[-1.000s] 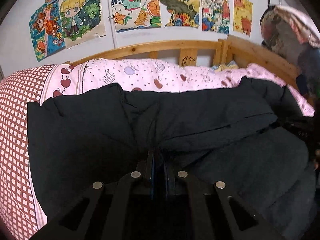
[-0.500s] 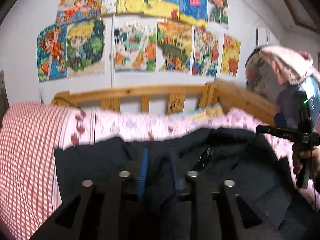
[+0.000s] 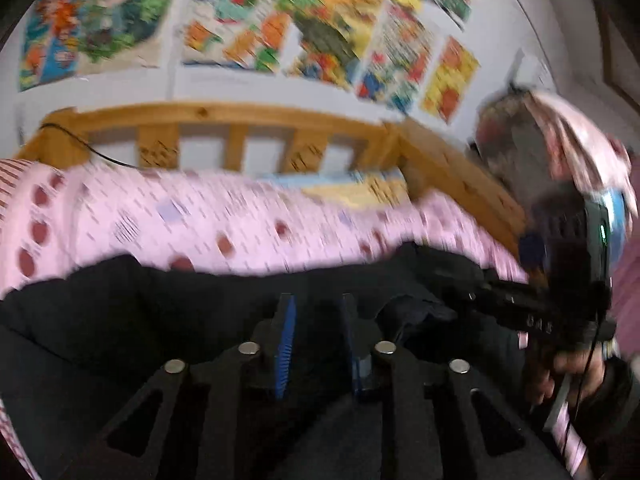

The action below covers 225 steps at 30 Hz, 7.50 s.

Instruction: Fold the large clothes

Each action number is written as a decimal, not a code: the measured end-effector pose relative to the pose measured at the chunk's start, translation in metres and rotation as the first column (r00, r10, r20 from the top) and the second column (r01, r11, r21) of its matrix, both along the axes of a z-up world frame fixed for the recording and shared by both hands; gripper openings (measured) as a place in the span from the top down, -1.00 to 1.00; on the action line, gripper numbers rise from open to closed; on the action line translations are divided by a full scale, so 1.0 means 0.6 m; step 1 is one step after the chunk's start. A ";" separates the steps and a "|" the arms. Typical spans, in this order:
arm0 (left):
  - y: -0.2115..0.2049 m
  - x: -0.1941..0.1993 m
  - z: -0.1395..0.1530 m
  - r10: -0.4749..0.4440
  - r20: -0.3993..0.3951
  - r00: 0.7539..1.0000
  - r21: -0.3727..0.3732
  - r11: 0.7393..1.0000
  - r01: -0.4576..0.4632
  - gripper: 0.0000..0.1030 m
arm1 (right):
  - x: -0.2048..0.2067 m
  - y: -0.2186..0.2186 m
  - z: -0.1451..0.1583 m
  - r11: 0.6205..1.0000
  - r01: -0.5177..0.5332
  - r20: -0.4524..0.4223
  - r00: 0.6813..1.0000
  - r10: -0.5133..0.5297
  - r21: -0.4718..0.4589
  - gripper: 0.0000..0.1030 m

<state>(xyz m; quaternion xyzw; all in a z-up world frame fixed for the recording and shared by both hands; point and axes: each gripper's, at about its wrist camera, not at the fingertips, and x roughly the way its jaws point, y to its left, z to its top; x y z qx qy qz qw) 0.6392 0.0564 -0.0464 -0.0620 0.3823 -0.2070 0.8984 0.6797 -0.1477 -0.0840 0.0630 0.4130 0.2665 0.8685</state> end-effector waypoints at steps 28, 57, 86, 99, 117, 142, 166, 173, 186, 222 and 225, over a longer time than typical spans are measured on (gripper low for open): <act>-0.050 -0.035 -0.130 -0.066 -0.106 0.992 0.289 0.953 0.095 0.91 | -0.047 0.044 -0.081 0.993 -0.067 -0.048 0.997 0.062 -0.095 1.00; -0.037 -0.056 -0.110 -0.053 -0.046 0.998 0.214 0.975 0.061 0.93 | -0.105 0.047 -0.084 0.998 0.005 0.027 1.000 -0.004 -0.055 0.95; -0.010 -0.314 0.097 0.154 0.152 0.976 0.068 0.984 -0.166 -0.83 | -0.322 -0.084 0.137 0.986 0.162 0.235 0.960 -0.153 -0.022 -0.47; -0.031 -0.484 0.188 0.122 0.273 0.954 0.124 0.979 -0.161 -0.99 | -0.498 -0.097 0.224 0.988 0.155 0.331 0.934 -0.137 -0.027 -0.70; -0.047 -0.673 0.211 0.091 0.309 0.947 0.184 0.971 -0.153 -0.99 | -0.697 -0.132 0.240 0.986 0.165 0.348 0.927 -0.144 -0.034 -0.73; 0.018 -0.826 0.100 0.014 0.280 0.960 0.254 0.963 -0.088 -0.99 | -0.846 -0.151 0.118 0.970 0.178 0.323 0.939 -0.118 -0.164 -0.73; 0.013 -0.880 -0.015 -0.140 0.152 0.978 0.358 0.931 0.077 -0.99 | -0.900 -0.126 0.001 0.950 0.083 0.192 0.981 -0.026 -0.300 -0.73; 0.024 -0.869 -0.046 -0.103 0.085 0.991 0.349 0.935 0.067 -0.99 | -0.904 -0.113 -0.019 0.934 0.075 0.178 0.984 -0.012 -0.348 -0.74; 0.024 -0.870 -0.068 -0.082 0.066 0.994 0.340 0.939 0.055 -0.99 | -0.922 -0.061 -0.035 0.849 0.079 0.232 0.971 0.053 -0.522 -0.84; 0.015 -0.835 -0.033 0.066 0.281 0.957 0.478 0.855 -0.200 -0.59 | -0.821 -0.165 0.003 0.975 0.179 0.231 0.962 -0.145 -0.133 -0.83; 0.019 -0.836 -0.033 0.065 0.286 0.956 0.482 0.852 -0.202 -0.45 | -0.831 -0.163 -0.010 0.961 0.175 0.224 0.966 -0.126 -0.214 -0.83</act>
